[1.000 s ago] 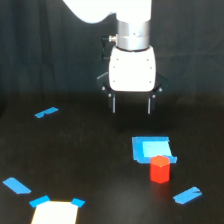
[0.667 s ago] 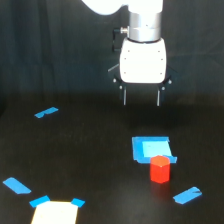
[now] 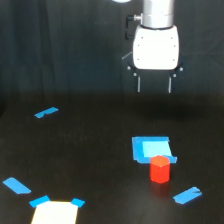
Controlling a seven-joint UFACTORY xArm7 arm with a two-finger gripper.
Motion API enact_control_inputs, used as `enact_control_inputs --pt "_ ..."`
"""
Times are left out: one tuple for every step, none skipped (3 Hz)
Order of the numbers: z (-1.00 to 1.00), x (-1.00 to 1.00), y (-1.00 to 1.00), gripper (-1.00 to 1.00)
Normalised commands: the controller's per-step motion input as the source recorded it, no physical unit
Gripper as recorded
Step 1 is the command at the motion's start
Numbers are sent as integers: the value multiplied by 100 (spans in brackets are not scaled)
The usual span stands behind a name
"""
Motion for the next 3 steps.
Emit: enact_control_inputs --pt "76 100 83 53" --pt "52 4 100 -17" --pt "69 100 100 47"
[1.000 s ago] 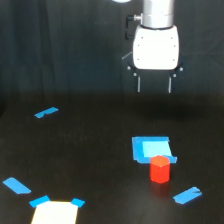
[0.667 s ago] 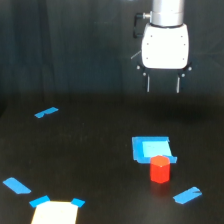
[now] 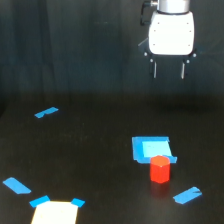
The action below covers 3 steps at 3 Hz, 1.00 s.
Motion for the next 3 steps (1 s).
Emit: enact_control_inputs --pt "56 7 100 -10" --pt "23 56 100 41" --pt "36 79 100 51"
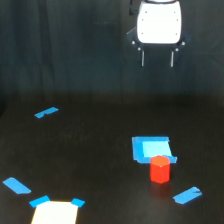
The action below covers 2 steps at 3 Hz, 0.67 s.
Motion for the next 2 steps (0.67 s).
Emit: enact_control_inputs --pt "42 72 95 38" --pt "100 100 -100 -100"
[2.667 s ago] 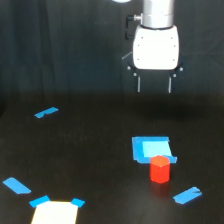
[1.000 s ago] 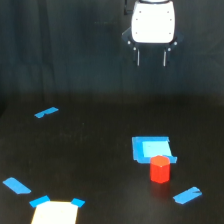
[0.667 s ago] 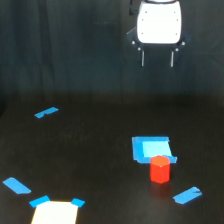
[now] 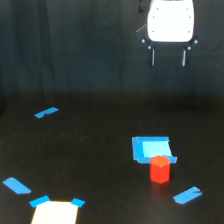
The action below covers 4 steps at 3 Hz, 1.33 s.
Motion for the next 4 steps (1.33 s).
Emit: enact_control_inputs --pt "100 100 -100 -100" --pt "100 100 -18 -2" --pt "100 100 -23 -40" --pt "100 100 -31 -54"
